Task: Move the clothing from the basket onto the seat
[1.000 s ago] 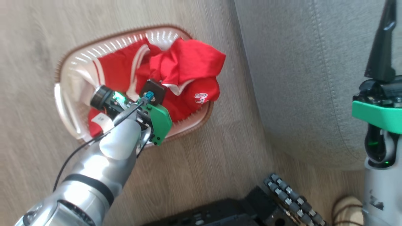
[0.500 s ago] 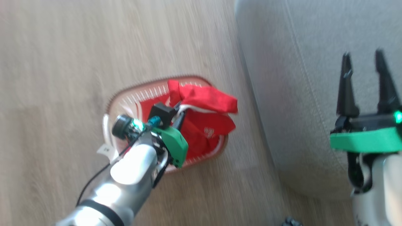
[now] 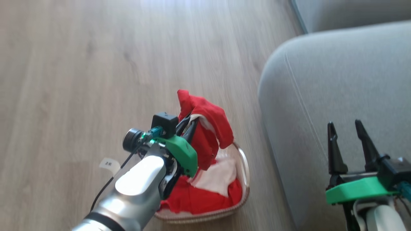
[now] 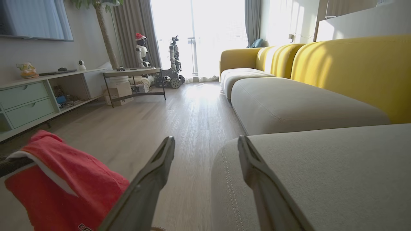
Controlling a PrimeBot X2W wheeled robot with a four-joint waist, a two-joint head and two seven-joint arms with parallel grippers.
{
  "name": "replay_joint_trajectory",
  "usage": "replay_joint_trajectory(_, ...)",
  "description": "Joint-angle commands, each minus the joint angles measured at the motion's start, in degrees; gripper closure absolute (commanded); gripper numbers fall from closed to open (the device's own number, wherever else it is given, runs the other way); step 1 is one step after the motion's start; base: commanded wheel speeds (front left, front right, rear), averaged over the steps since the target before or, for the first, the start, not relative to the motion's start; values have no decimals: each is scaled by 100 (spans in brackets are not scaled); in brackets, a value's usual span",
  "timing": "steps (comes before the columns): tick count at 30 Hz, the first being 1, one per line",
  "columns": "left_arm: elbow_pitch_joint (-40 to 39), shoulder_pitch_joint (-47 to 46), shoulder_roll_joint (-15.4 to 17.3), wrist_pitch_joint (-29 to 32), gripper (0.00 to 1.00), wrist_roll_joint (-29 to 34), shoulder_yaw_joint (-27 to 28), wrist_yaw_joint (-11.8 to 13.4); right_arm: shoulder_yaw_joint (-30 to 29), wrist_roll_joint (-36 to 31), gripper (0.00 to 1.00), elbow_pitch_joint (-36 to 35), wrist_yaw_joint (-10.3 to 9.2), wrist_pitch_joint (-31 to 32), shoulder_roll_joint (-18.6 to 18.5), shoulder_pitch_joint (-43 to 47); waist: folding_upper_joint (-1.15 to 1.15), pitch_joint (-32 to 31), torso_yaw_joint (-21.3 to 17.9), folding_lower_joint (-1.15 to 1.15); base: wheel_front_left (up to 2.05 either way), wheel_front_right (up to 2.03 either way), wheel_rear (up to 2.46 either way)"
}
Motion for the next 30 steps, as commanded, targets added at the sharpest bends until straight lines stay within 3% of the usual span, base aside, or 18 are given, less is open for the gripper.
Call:
replay_joint_trajectory(1,-166,-387,64,-8,100,-26,154,-20,148,20,0,-162,-2,-29,-22,-111,-1,-397,266,1,0,0,0)
replay_joint_trajectory(11,-462,-841,148,567,100,-144,129,-248,393,47,0,30,-2,-29,-22,54,-1,-833,518,1,0,0,0)
replay_joint_trajectory(21,-1034,-989,109,742,100,-205,16,-253,898,-232,0,410,-2,-29,-22,-198,-1,-1012,791,1,0,0,0)
replay_joint_trajectory(30,-1562,-1009,86,886,100,-178,-200,-163,1635,-407,0,1247,-2,-29,-22,-922,-1,-1097,948,1,0,0,0)
